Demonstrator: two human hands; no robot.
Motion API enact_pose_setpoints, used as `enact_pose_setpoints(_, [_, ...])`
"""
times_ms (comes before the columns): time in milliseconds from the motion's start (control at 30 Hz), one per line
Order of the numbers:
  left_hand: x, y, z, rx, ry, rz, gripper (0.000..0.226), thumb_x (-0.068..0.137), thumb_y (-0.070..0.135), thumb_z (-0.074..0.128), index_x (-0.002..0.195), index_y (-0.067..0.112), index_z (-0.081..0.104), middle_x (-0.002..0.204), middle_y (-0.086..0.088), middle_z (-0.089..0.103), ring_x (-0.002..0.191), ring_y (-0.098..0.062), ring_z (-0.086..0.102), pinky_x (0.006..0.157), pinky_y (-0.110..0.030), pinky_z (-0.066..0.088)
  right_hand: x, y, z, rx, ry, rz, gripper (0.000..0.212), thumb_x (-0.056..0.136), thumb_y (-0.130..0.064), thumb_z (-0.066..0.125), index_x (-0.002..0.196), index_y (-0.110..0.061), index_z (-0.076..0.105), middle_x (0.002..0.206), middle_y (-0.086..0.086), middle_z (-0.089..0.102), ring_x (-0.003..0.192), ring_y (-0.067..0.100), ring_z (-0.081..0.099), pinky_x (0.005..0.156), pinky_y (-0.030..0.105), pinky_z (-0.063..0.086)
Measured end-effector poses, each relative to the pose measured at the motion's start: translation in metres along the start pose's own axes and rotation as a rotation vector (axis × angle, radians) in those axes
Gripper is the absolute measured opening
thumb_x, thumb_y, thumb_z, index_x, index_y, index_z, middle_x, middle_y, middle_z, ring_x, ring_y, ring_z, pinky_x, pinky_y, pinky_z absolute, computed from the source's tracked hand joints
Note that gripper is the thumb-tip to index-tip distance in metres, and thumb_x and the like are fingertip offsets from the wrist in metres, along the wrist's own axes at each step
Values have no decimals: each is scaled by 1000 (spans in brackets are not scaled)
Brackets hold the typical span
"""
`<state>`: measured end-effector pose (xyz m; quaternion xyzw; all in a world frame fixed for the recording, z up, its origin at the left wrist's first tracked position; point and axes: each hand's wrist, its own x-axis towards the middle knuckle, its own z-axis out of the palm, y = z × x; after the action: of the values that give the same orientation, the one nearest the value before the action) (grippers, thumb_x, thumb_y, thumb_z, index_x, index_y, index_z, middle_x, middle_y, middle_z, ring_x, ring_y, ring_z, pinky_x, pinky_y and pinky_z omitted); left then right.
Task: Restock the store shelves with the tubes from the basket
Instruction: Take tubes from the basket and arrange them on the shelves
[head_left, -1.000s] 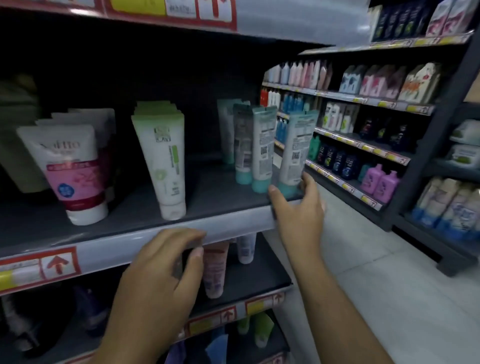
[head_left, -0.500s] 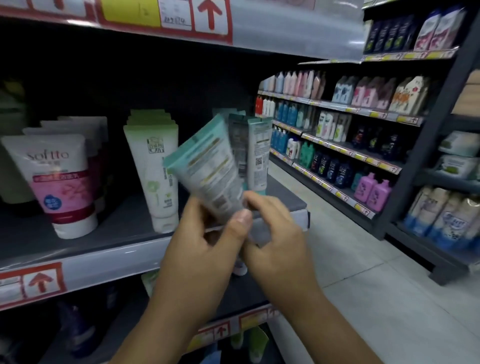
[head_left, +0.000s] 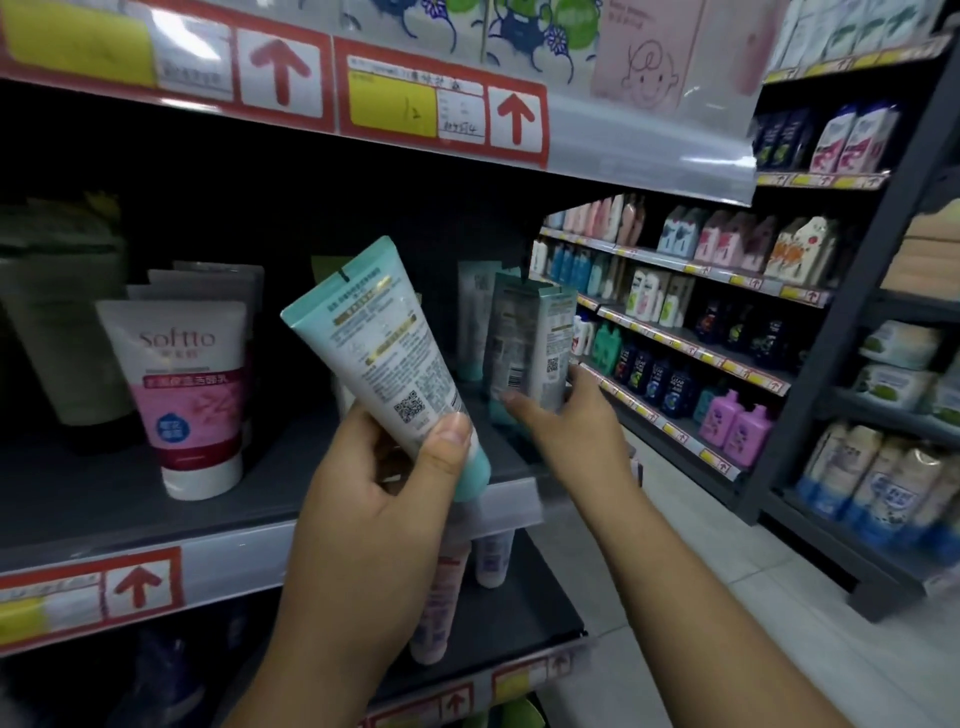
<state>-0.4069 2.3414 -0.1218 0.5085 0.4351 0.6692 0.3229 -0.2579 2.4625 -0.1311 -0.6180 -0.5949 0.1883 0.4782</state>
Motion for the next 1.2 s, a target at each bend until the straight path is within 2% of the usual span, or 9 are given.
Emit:
enact_pose_setpoints(100, [3,2,-5,-10,-3,28,30,74,53,60,98,37,66,93,25,72,88,8,66,72,-19,46,5,7,10,23,43,16,34,82,-34,75,109,-20,60,100,-4,68,91,15,64,65,24,44])
enact_pose_setpoints(267, [3,10,-13,-191,-109,-31,33,74,44,65,104,29,70,97,17,75,91,1,70,72,-12,54,-42,-4,-12,204,-1,-174,29,85,-23,74,111,-27,63,94,-17,70,83,-10,63,65,4,45])
enact_pose_setpoints(367, [0,7,-11,-334,-252,-110,35,81,43,76,107,19,73,104,-11,75,100,-39,70,90,-61,53,-76,-13,-19,218,-123,-238,28,81,-23,77,105,-31,67,94,-14,73,86,-1,67,72,16,53])
enact_pose_setpoints(433, [-1,2,-9,-399,-304,-131,39,76,47,72,105,21,74,104,-23,72,100,-57,62,90,-74,45,-91,-19,-14,296,-212,-217,23,79,-28,74,98,-40,68,94,-11,72,88,6,68,76,24,56])
enact_pose_setpoints(567, [-2,4,-13,-460,-311,-181,32,69,41,76,96,25,77,100,-13,76,96,-29,71,74,-38,58,-105,-25,-17,-138,-216,-371,37,69,-44,74,93,-62,53,89,-17,63,87,1,61,68,14,46])
enact_pose_setpoints(700, [6,2,-23,-529,-206,-271,29,72,42,64,88,24,80,99,-9,77,89,-23,74,70,-39,61,-98,-35,-47,311,-753,-170,65,68,-25,79,127,-42,60,123,-10,66,117,6,60,101,28,46])
enact_pose_setpoints(867, [4,3,-28,-541,-150,-323,42,77,43,64,105,13,73,102,-16,75,100,-29,72,78,-40,59,-22,-26,-20,273,-60,142,50,87,-28,69,134,-20,52,126,-5,57,103,11,59,93,34,49])
enact_pose_setpoints(933, [1,5,-28,-563,-153,-323,52,76,44,57,112,9,68,102,-17,75,102,-30,71,78,-39,60,4,-17,4,143,-69,174,64,84,-38,72,138,-13,47,127,0,56,108,19,59,95,37,49])
enact_pose_setpoints(1200, [-6,12,-28,-568,-214,-307,43,80,45,59,109,17,75,109,-13,75,105,-25,70,81,-42,54,34,0,34,-93,-40,151,32,83,-41,69,111,-26,65,104,-1,71,94,25,65,84,41,54])
